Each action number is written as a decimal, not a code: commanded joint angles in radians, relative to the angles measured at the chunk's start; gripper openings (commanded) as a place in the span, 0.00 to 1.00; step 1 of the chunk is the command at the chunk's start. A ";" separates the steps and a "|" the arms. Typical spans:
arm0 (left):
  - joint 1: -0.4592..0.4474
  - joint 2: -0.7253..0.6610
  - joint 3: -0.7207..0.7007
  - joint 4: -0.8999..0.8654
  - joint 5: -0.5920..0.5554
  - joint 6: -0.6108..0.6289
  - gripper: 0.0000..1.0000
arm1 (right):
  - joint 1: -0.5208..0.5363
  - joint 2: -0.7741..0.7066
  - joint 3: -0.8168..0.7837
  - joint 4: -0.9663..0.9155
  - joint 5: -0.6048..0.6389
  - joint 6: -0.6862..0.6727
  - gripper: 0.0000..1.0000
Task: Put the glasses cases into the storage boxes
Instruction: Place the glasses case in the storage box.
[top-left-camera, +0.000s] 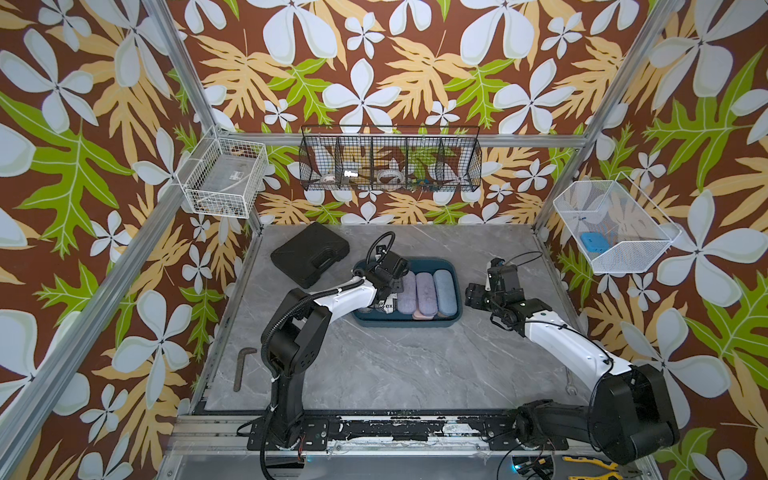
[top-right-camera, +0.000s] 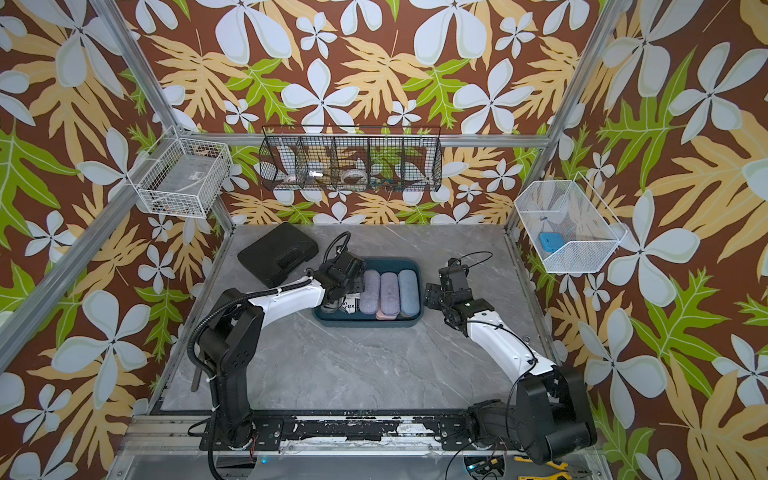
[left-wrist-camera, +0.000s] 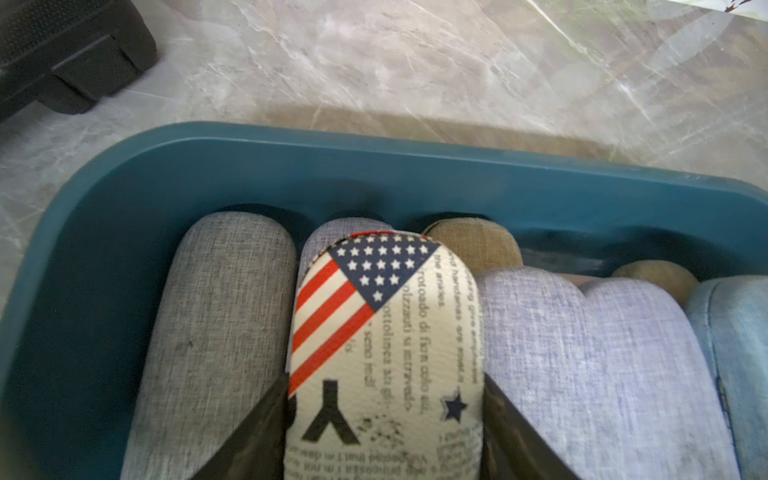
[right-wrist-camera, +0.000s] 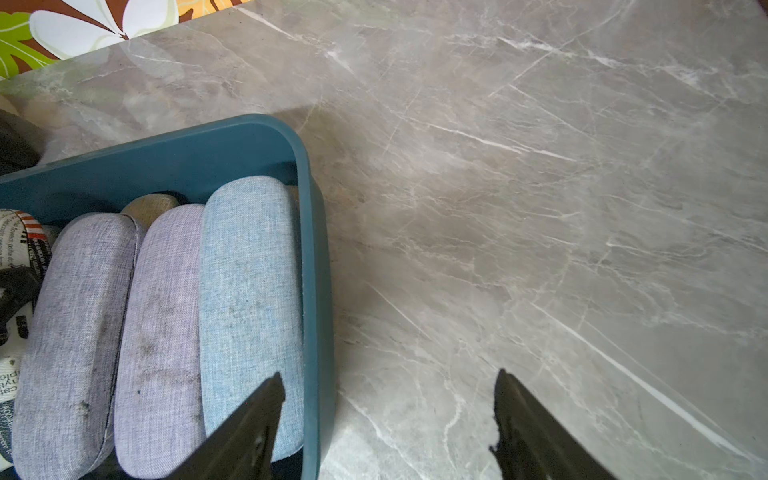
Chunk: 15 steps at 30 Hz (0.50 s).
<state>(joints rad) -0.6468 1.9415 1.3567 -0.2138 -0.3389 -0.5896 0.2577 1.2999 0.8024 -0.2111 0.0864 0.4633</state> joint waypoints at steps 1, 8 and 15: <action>0.001 0.004 0.010 -0.008 -0.009 0.002 0.68 | 0.002 0.002 0.001 0.010 0.018 -0.003 0.79; 0.001 -0.026 0.033 -0.030 -0.023 0.008 0.73 | 0.002 -0.001 0.004 0.005 0.028 -0.009 0.79; 0.001 -0.142 0.019 -0.045 -0.048 0.017 0.77 | 0.002 -0.004 0.008 0.006 0.037 -0.008 0.79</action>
<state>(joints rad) -0.6464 1.8374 1.3796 -0.2520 -0.3584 -0.5823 0.2577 1.2980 0.8024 -0.2115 0.1051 0.4629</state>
